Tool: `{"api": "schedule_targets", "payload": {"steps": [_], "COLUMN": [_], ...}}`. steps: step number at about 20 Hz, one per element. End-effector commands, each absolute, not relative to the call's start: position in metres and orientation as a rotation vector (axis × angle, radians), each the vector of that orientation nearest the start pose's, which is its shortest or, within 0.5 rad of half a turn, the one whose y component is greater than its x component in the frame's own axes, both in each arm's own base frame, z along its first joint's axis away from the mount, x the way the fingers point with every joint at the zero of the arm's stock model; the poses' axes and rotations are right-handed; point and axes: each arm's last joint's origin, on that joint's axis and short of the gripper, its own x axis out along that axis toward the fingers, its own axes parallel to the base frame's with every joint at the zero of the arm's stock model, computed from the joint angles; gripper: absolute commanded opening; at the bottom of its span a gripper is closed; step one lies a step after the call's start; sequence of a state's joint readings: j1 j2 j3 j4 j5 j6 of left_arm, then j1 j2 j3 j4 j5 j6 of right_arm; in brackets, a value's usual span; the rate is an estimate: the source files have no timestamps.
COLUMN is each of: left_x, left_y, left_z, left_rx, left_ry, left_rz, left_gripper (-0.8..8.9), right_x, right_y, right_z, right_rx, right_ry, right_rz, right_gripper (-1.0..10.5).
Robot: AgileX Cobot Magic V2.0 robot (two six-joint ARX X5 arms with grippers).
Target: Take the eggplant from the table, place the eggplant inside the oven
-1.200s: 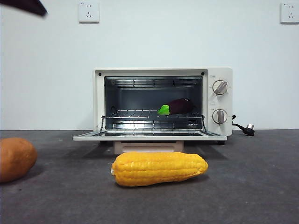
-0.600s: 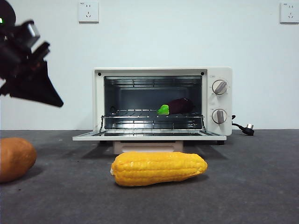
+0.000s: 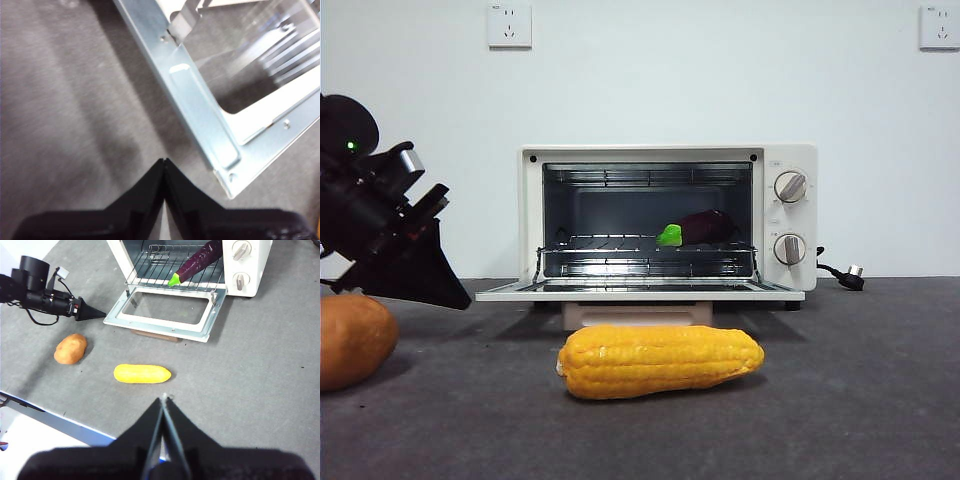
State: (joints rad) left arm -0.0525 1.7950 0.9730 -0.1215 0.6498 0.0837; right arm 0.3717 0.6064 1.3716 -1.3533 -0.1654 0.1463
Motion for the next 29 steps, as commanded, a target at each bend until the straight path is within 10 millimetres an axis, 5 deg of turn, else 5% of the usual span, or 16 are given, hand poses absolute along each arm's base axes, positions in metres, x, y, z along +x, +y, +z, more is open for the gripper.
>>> {"api": "schedule_targets", "payload": {"steps": [1,15,29], "left_x": [0.344,0.353,0.368], "left_y": [-0.037,-0.054,-0.057], "left_z": [0.138,0.116,0.157], "left_rx": [-0.251,-0.416,-0.572], "left_ry": [0.907,0.895,0.703], "left_rz": [-0.685,-0.865,-0.968], "left_gripper": [-0.07,-0.08,-0.08], "right_x": [0.013,0.013,0.013], "right_y": [0.01,0.01,0.01], "right_z": [0.412,0.412,0.412], "right_rx": [0.086,0.092,0.091], "right_ry": [0.653,0.655,0.654], "right_rz": [0.475,0.471,0.469], "right_gripper": [-0.1,-0.1,-0.1]}}
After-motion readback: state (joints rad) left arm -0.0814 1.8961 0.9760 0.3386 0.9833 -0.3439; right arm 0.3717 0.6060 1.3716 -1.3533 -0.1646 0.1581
